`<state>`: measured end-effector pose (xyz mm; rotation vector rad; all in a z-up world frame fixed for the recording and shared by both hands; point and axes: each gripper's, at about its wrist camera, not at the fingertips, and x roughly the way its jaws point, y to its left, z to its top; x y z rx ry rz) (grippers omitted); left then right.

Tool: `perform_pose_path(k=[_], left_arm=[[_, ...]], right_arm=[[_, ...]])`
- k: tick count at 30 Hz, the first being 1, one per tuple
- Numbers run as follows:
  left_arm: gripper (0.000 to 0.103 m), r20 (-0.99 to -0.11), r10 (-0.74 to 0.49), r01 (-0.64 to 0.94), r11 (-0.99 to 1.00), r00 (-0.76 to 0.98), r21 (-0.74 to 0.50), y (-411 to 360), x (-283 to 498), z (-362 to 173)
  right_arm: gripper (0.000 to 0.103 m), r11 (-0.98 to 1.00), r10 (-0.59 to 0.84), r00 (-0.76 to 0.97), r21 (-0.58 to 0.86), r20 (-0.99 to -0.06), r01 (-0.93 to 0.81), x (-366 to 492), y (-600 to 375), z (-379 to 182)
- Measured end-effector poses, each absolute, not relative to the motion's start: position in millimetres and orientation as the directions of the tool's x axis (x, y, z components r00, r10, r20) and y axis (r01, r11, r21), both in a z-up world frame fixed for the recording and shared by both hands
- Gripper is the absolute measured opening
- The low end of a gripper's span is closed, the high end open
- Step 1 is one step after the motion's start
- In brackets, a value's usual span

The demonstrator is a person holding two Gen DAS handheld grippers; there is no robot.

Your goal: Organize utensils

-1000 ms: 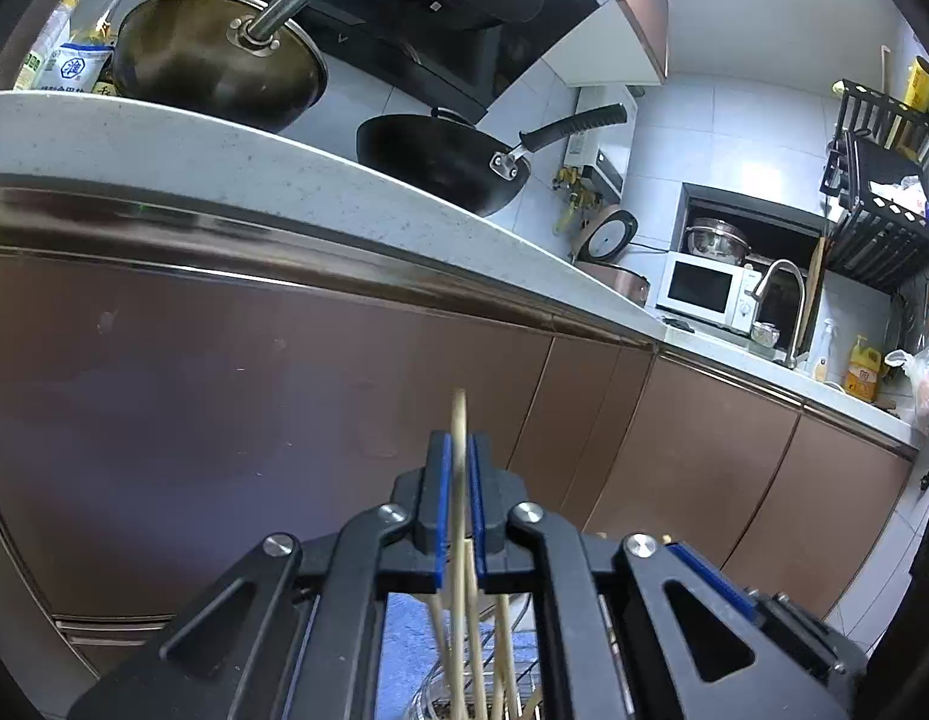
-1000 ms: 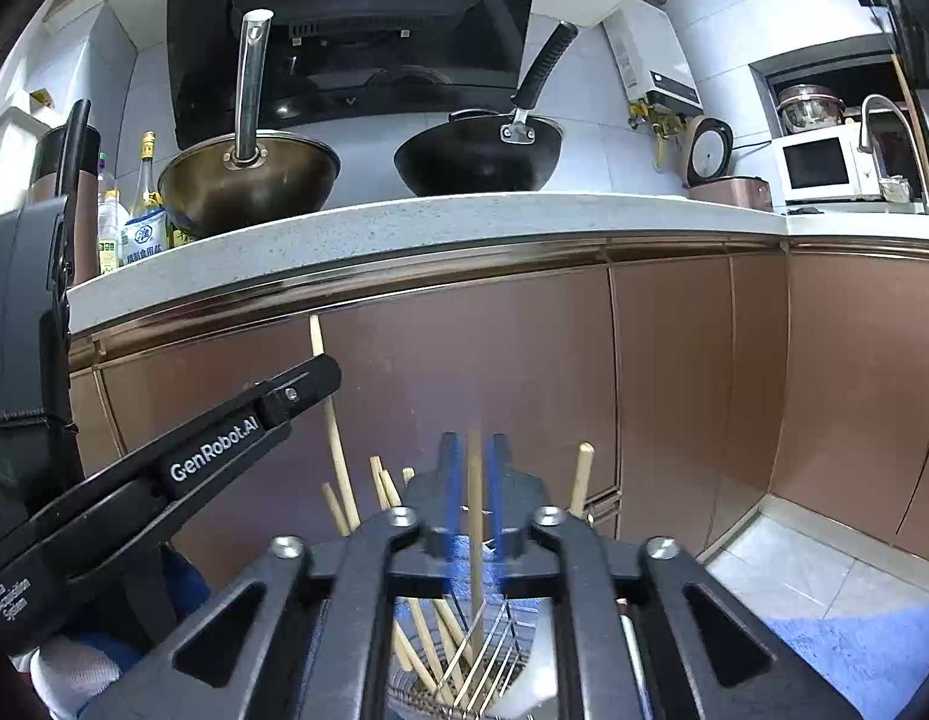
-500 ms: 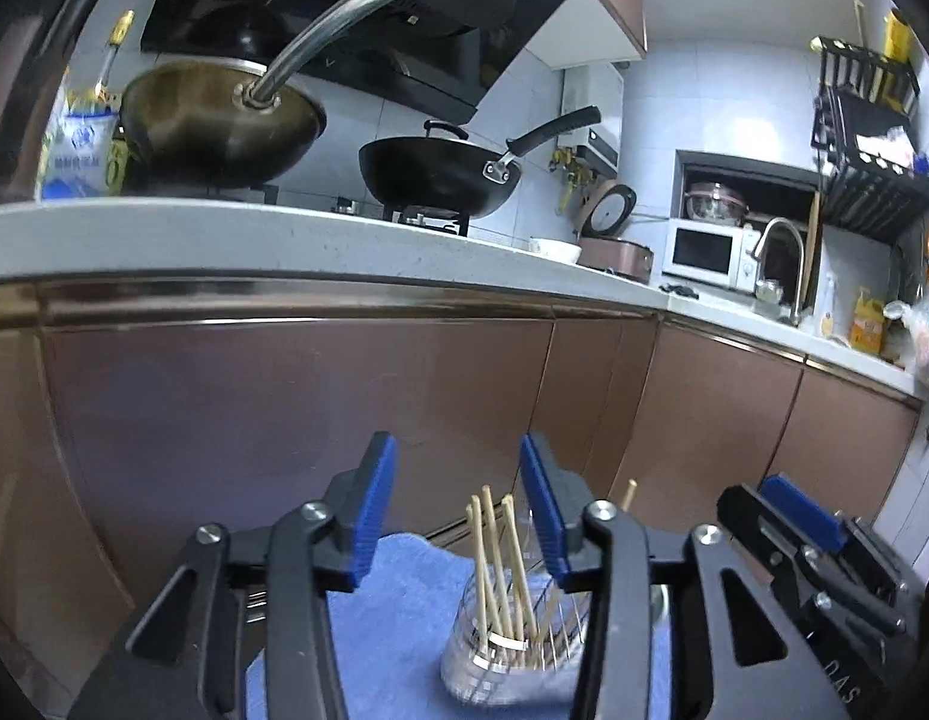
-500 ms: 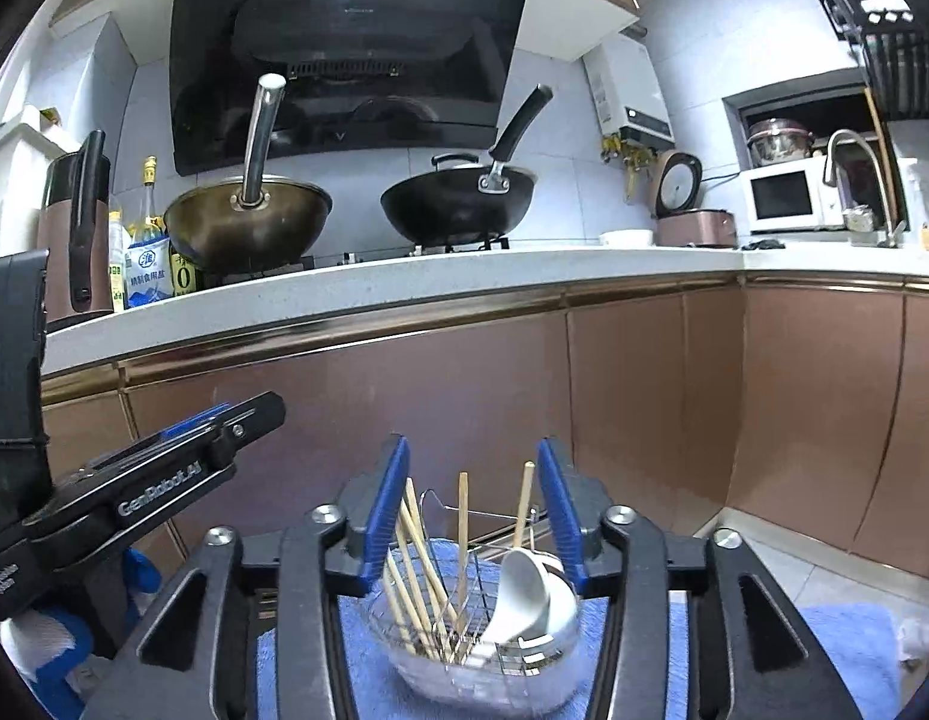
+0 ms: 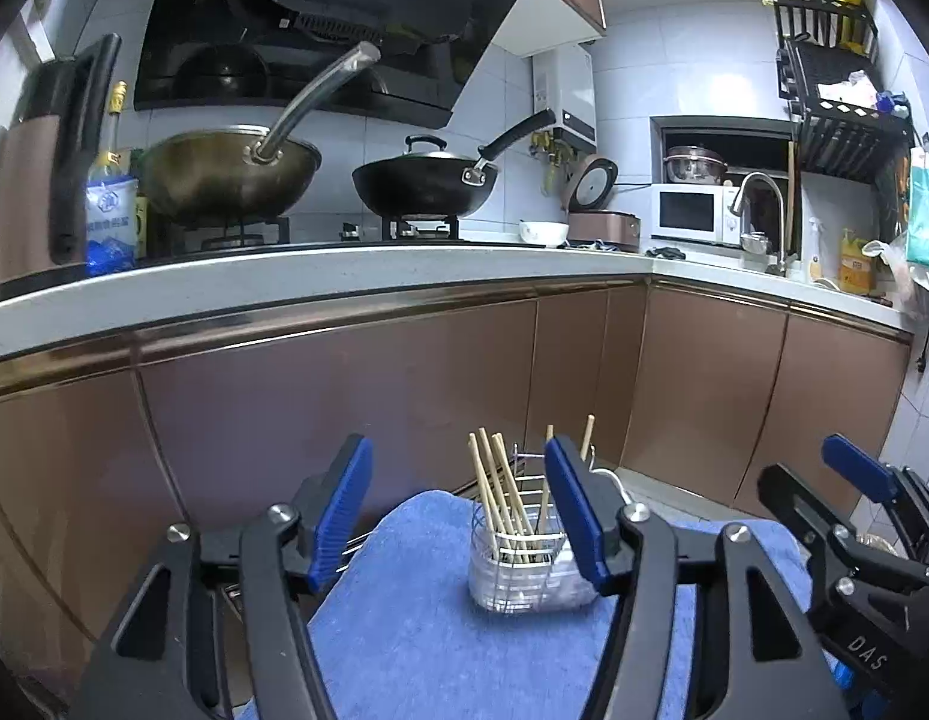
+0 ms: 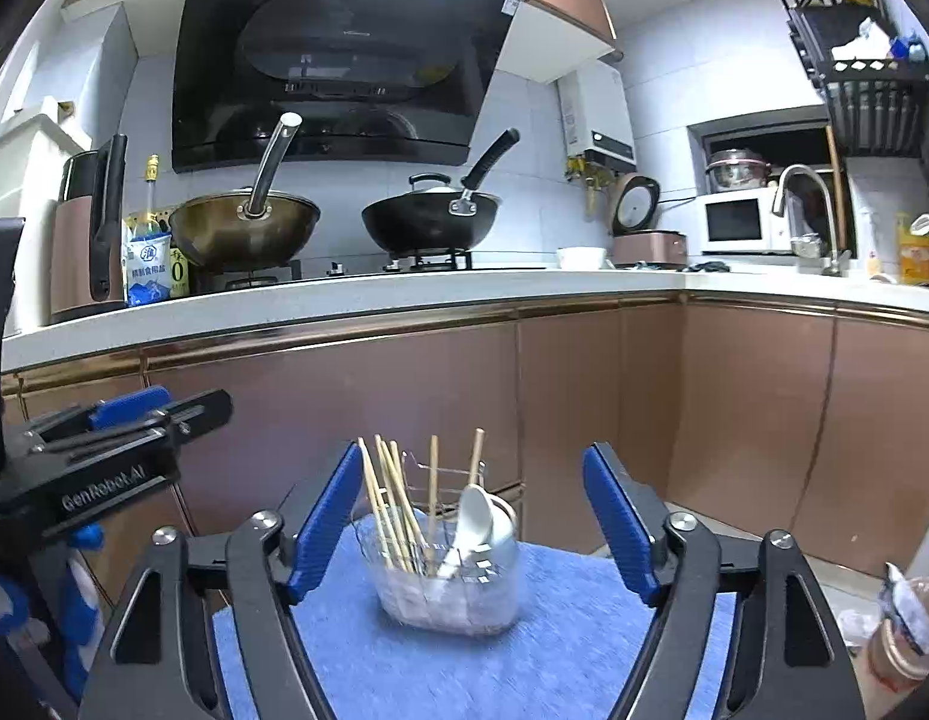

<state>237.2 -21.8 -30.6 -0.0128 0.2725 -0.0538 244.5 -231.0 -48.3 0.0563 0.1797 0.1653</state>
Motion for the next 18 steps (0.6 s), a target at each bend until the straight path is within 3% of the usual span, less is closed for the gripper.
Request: perform_pose_path(k=[7, 18], left_arm=[[0.061, -0.274, -0.036, 0.038, 0.999, 0.961, 0.003, -20.7, 198.0, -23.1], [0.067, -0.283, -0.019, 0.030, 0.999, 0.959, 0.037, -19.9, 148.2, -16.2]], right_arm=[[0.089, 0.993, 0.104, 0.976, 0.081, -0.190, -0.090, 199.7, -250.0, -45.7], [0.098, 0.997, 0.025, 0.978, 0.075, -0.205, -0.010, 140.2, -267.6, -41.1]])
